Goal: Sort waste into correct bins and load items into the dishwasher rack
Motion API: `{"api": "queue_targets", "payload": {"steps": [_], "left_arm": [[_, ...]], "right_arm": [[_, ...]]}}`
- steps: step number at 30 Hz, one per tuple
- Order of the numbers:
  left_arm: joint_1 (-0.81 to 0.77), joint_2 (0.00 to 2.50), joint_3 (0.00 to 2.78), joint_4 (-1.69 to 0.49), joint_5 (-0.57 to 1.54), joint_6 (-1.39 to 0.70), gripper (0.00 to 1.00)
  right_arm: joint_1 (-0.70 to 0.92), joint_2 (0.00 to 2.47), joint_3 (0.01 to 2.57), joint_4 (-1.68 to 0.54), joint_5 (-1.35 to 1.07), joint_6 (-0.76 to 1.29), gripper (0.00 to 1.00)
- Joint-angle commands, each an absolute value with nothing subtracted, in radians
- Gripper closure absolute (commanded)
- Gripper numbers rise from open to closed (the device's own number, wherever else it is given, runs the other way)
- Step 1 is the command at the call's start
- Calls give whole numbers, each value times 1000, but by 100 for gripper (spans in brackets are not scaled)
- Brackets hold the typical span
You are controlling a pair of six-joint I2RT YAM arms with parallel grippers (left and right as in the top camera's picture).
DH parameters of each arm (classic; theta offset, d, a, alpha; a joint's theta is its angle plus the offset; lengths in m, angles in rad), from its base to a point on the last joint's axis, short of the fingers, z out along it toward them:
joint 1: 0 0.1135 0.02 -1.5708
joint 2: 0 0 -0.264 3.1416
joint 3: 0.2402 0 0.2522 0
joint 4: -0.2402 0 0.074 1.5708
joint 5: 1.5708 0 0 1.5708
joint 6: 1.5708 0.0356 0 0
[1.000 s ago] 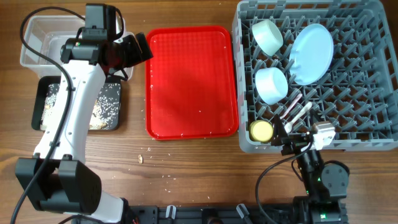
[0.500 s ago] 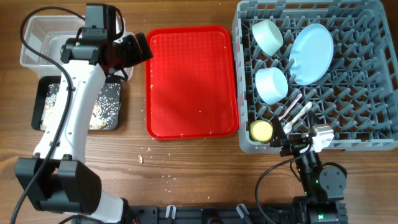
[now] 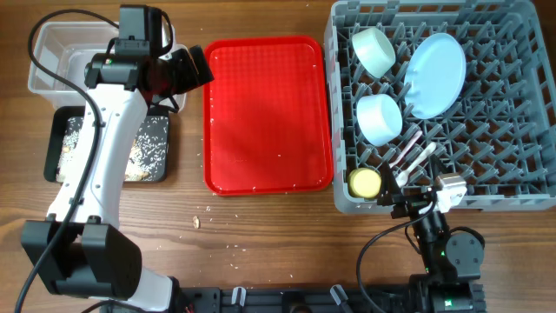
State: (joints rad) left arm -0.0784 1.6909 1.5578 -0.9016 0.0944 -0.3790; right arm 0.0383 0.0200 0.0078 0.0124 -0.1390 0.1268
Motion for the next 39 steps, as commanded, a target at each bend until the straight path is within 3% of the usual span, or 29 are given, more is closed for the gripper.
{"api": "queue_targets", "payload": {"steps": [1,14,18,30,39], "left_arm": [[-79,1689,1565,-900,92,-371,0],[-70,1688,1565,-898,92,-371,0],[-88,1631,1506,-736,66,-308,0],[-46,1218,829,-23,110,-253,0],[71,683,329,108,167,-253,0]], "right_arm": [[35,4,5,14,-159,138,0],[35,4,5,14,-159,138,0],[35,4,5,14,-159,138,0],[35,4,5,14,-159,138,0],[35,4,5,14,-159,138,0]]}}
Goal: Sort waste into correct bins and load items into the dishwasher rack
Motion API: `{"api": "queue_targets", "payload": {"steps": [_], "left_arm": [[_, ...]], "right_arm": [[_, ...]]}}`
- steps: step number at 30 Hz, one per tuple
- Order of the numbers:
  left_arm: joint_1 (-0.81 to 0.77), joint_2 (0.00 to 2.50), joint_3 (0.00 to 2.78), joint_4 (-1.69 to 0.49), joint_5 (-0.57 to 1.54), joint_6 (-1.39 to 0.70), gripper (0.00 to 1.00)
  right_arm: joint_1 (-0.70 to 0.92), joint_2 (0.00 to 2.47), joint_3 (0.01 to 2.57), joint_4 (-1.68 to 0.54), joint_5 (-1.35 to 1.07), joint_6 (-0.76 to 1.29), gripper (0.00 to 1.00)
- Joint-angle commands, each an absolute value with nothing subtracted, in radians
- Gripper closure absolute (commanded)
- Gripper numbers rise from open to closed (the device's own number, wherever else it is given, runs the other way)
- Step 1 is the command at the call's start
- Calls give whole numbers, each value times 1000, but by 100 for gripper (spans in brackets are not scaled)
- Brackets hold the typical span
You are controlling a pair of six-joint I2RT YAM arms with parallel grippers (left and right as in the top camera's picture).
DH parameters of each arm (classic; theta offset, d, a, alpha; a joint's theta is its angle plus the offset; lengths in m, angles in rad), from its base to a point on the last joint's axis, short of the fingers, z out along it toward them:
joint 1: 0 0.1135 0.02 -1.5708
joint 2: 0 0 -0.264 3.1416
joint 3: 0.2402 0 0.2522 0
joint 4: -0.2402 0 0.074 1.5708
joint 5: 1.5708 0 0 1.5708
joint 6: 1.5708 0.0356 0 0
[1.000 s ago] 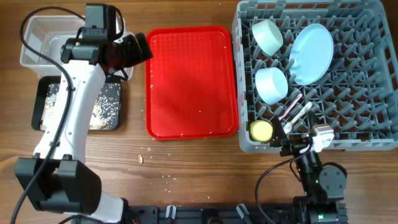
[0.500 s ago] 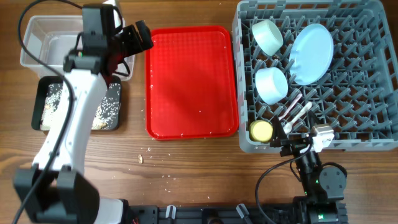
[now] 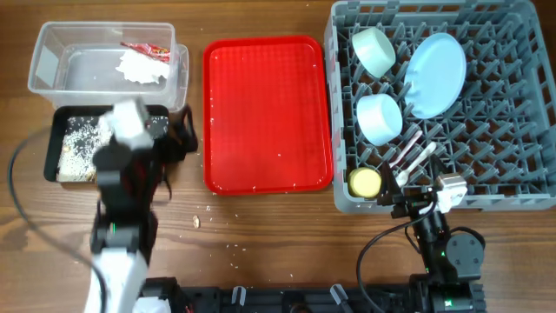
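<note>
The clear plastic bin (image 3: 52, 69) at the back left holds a white crumpled tissue (image 3: 139, 66) and a red wrapper (image 3: 146, 49). In front of it a black bin (image 3: 54, 143) holds rice-like food scraps (image 3: 76, 139). The red tray (image 3: 269, 113) lies bare except for a few crumbs. The grey dishwasher rack (image 3: 504, 130) carries two pale cups (image 3: 379, 118), a light-blue plate (image 3: 436, 74), a yellow item (image 3: 365, 182) and some utensils (image 3: 413, 156). My left gripper (image 3: 182, 135) is blurred over the black bin's right edge. My right gripper (image 3: 407, 204) rests folded at the rack's front edge.
Crumbs (image 3: 197, 222) lie scattered on the wooden table in front of the red tray. The right arm's base (image 3: 452, 252) and cables sit at the front right, the left arm's body (image 3: 122, 217) at the front left.
My left arm has drawn back from the clear bin's right side to the front left, over the black bin. The bin's tissue and red wrapper now show. The right arm is unchanged.
</note>
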State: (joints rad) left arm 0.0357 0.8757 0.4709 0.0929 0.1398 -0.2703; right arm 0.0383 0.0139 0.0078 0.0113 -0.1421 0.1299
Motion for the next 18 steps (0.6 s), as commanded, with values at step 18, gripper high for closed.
{"api": "queue_targets", "payload": {"steps": [18], "left_arm": [[88,5,6,-64,167,-243,0]], "right_arm": [[35,4,5,14,-159,138,0]]}}
